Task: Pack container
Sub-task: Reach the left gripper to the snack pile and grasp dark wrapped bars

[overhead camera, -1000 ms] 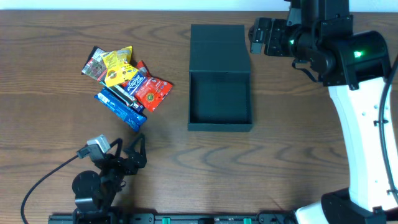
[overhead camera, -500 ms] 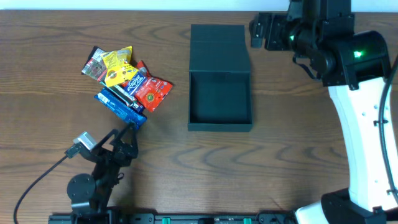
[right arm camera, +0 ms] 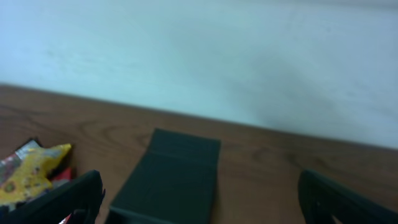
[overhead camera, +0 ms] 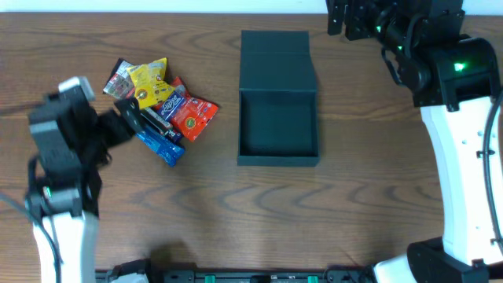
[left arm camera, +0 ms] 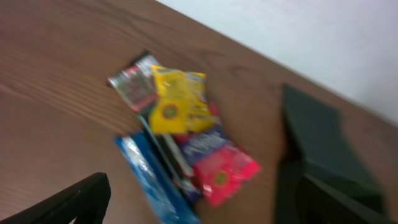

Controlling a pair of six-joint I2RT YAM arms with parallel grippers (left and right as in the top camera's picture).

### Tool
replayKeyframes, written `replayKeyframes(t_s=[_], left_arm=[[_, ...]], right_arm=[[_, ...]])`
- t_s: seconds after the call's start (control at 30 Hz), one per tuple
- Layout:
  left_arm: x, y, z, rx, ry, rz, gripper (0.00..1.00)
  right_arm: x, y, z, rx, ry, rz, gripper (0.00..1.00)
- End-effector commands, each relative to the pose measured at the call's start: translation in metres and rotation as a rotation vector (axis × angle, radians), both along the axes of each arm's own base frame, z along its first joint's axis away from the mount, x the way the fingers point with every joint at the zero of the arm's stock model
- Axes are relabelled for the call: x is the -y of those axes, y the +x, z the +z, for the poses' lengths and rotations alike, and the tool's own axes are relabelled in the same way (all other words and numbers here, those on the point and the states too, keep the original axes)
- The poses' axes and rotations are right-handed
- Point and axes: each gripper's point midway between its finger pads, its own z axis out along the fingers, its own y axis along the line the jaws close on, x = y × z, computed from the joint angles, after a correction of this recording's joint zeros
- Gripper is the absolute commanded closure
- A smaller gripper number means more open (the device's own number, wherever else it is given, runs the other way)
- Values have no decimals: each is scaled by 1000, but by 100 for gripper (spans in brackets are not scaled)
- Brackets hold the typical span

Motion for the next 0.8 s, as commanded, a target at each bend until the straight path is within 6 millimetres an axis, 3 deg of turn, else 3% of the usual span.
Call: replayKeyframes(t_s=[0.0,0.2,0.33,0.57,0.77], left_arm=[[-34,20,-12,-73,138,-12,5],[-70,58,-46,-37,-54,-99,5],[-101,71,-86,-70,-115,-57,5],[-106,101,-163,-152,-230,-101,5],[-104,129,-196,-164,-364,-123,5]], right_arm=[[13,3,-7,-20,-32,-20,1],[23,-1,-20,-75,-44,-39,1],[24,-3,-24,-93,-48,-40,1],[24,-5,-28,-111,-51,-39,1],[24,-5,-28,-115,-31,-51,1]])
